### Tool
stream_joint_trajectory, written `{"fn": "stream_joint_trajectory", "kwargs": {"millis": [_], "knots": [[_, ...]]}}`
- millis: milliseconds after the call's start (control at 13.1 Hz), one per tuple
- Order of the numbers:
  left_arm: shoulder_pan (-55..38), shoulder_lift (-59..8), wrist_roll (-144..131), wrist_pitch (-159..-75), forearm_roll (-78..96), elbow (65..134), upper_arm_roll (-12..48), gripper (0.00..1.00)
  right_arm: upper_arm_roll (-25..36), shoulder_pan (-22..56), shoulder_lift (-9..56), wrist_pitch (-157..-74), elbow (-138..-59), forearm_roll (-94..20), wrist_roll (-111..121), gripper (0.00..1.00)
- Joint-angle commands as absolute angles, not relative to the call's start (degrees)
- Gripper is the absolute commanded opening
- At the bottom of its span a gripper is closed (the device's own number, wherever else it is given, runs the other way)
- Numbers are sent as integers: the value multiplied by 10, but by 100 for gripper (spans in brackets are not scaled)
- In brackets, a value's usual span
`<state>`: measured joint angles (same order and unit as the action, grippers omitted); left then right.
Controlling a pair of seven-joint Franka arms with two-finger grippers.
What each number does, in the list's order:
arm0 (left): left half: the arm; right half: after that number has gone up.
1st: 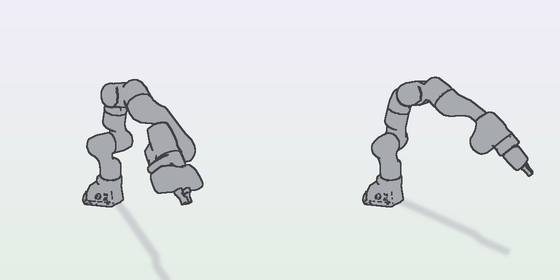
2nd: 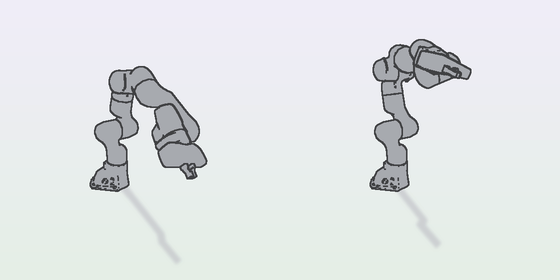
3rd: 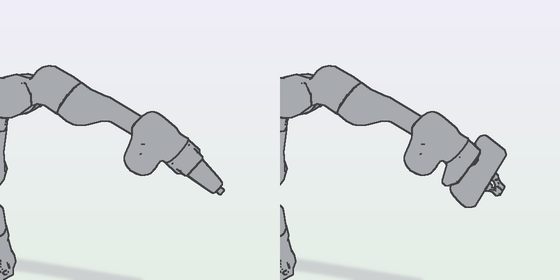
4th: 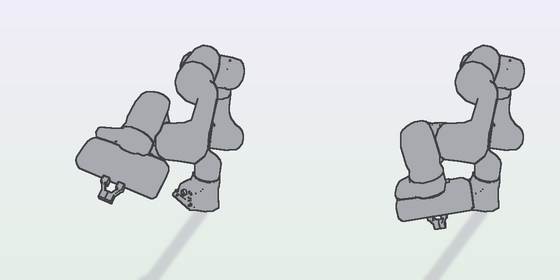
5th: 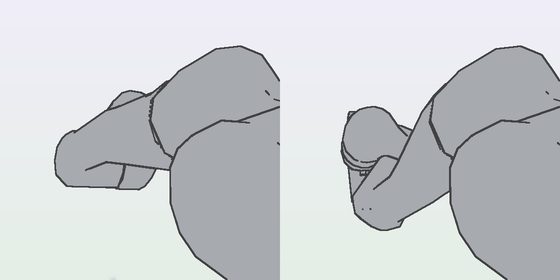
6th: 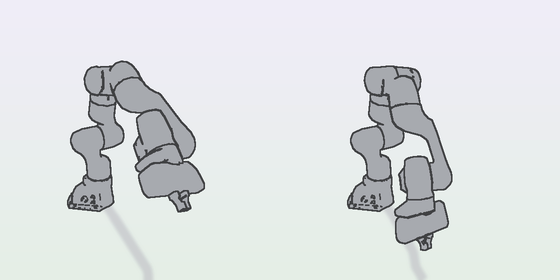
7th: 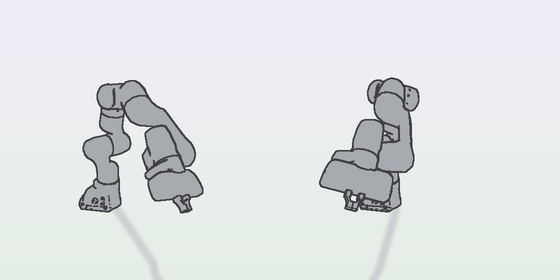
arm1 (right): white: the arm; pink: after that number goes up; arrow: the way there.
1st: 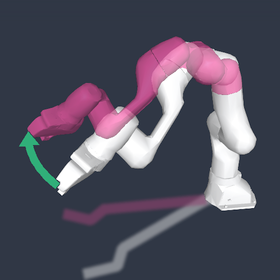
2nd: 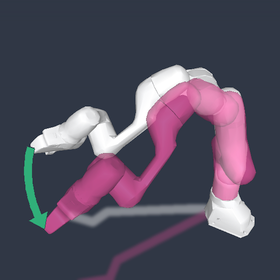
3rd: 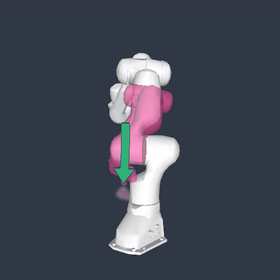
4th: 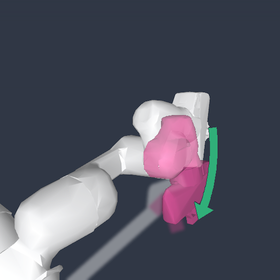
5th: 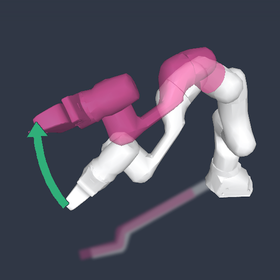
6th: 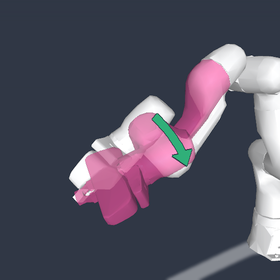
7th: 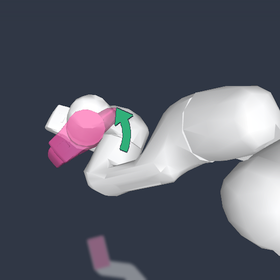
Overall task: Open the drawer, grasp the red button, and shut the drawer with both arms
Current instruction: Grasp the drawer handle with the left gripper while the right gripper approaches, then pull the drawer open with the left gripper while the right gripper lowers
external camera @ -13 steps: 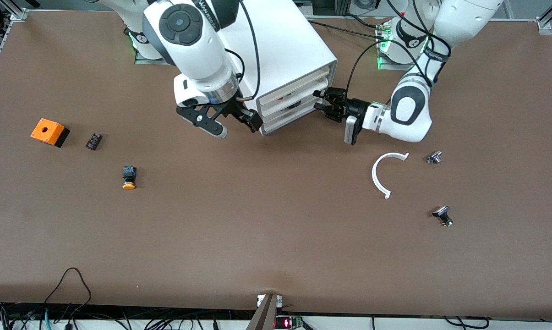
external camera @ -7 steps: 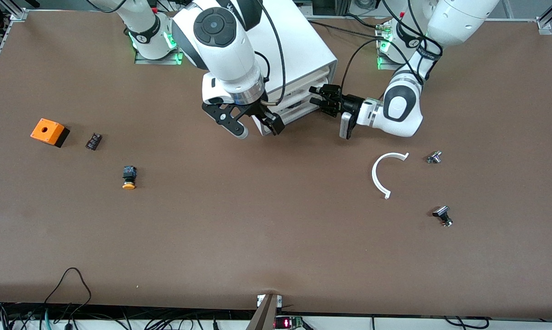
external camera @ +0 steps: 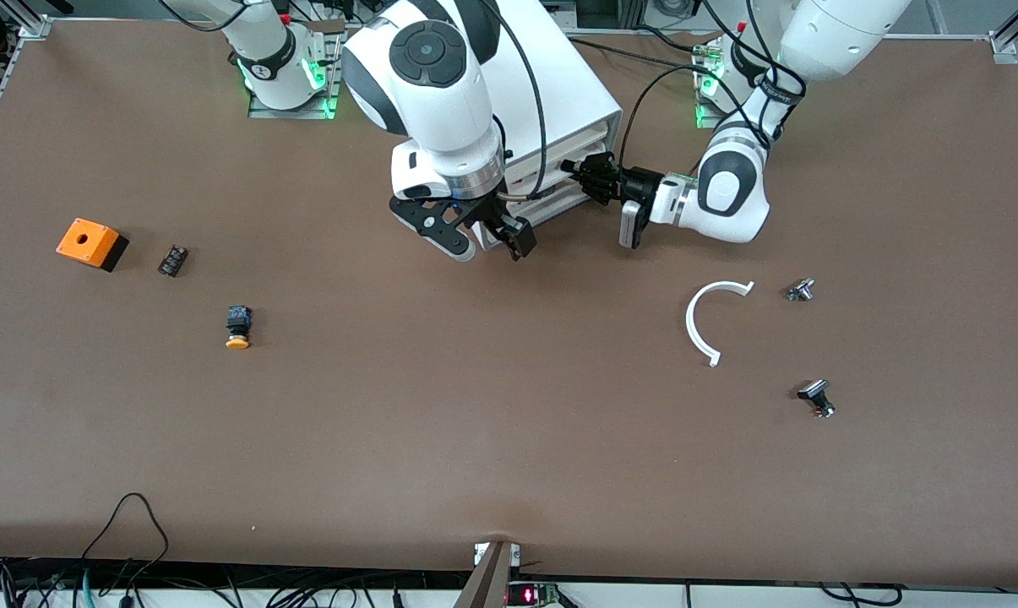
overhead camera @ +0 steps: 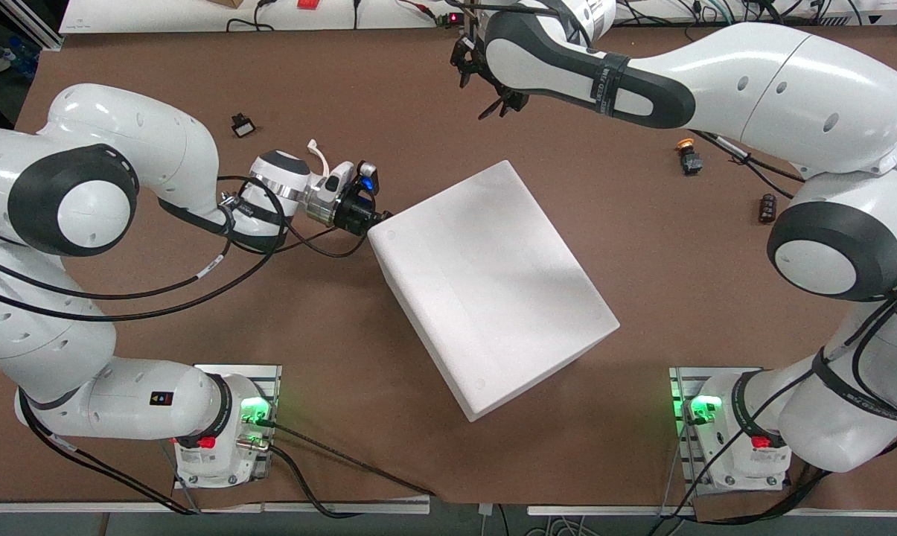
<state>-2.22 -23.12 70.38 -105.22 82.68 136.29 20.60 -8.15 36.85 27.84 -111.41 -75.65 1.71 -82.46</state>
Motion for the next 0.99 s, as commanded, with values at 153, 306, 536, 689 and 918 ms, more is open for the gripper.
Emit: {"fn": "stream_joint_trajectory", "kwargs": {"millis": [153,306,536,689,918], "knots": [[21,-242,717,-1060,811,1342,204,0,-77,374,289,-1112,-735,28,-826,99],[57,-271,714,-1060,751,1293,204,0,-78,375,294,-1103,-727,28,-825,99],[104,-332,703,-1059,672,1206,203,0,-79,385,357,-1058,-619,24,-828,99],[122,-365,700,-1057,637,1159,203,0,-79,395,382,-1097,-590,22,-828,99],[126,-365,701,-1055,635,1155,205,100,-79,412,395,-1115,-592,-1,-831,100]]}}
